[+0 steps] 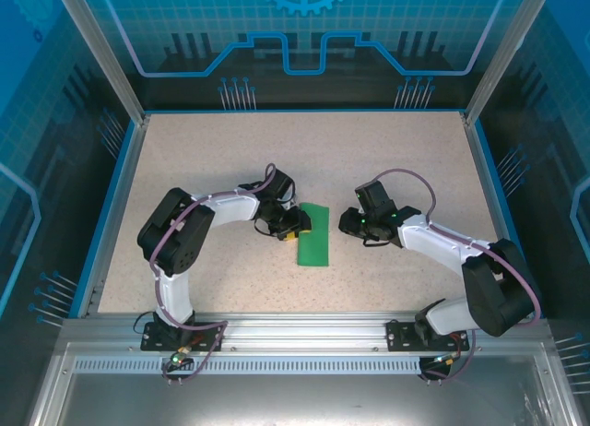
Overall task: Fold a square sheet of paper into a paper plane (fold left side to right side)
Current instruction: First fold in half a square sheet of paper at the center of the table, then hold the square sheet of paper at the center of the table.
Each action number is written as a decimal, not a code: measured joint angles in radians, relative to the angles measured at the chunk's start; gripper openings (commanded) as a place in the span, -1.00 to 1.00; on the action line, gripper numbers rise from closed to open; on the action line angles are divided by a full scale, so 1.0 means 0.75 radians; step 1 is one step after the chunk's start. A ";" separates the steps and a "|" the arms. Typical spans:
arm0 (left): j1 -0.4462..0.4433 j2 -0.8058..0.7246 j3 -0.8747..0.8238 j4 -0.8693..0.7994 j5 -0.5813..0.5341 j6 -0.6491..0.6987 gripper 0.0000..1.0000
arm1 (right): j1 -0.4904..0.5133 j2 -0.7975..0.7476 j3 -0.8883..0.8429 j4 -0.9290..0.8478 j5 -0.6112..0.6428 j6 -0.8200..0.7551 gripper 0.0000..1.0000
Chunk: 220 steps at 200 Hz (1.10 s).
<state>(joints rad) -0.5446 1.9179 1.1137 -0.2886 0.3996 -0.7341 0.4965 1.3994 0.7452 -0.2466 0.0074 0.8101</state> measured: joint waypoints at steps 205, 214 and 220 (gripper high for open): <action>-0.011 0.015 0.033 -0.043 -0.030 -0.033 -0.09 | 0.003 0.076 0.000 0.075 -0.131 0.012 -0.51; -0.011 0.015 0.033 -0.043 -0.030 -0.034 -0.09 | 0.004 0.087 0.000 0.078 -0.139 0.016 -0.54; -0.011 0.015 0.033 -0.043 -0.030 -0.034 -0.09 | 0.006 0.097 0.000 0.082 -0.147 0.017 -0.57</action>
<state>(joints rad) -0.5529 1.9293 1.1381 -0.3206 0.3775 -0.7593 0.5011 1.4719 0.7452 -0.1852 -0.1028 0.8227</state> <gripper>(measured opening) 0.455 0.236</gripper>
